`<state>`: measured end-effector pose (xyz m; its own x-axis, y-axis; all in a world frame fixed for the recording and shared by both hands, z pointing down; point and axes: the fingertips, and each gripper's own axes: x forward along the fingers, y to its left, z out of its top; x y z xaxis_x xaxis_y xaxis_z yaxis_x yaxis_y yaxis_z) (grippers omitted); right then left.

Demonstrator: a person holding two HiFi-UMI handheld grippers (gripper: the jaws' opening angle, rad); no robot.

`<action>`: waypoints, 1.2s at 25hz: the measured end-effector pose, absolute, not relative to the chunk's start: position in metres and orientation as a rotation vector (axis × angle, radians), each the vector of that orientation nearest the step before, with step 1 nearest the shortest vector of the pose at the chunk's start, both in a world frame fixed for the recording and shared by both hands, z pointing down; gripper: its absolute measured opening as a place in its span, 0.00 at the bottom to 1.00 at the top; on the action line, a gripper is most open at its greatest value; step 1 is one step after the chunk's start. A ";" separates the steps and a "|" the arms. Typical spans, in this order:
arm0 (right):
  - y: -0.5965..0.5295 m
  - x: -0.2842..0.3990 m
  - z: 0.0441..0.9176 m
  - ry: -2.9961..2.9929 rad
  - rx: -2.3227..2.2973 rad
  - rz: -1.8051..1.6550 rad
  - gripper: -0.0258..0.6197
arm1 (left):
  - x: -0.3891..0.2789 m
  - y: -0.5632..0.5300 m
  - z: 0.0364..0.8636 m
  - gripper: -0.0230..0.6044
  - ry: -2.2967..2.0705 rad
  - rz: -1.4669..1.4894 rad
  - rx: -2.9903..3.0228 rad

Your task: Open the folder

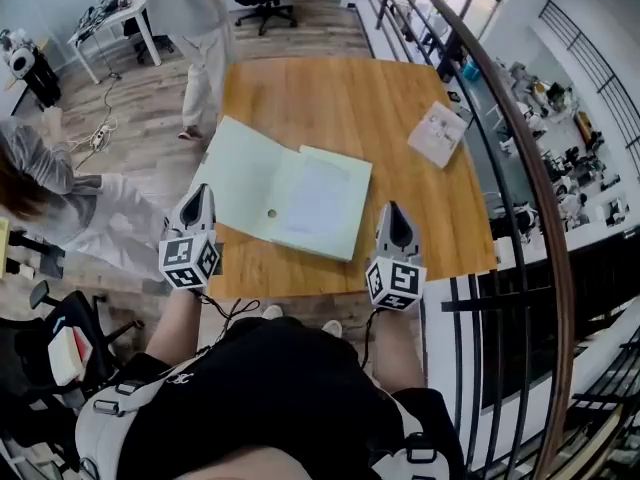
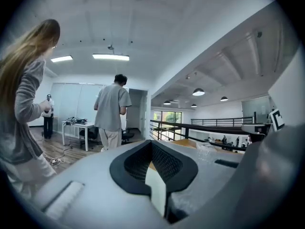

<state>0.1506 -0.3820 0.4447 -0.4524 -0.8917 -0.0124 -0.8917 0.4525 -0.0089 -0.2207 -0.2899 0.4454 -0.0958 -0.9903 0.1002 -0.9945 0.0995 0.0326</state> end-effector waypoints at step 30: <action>-0.348 0.121 0.455 2.703 -1.556 -0.035 0.05 | -0.098 -0.307 0.469 0.04 -1.960 0.255 2.335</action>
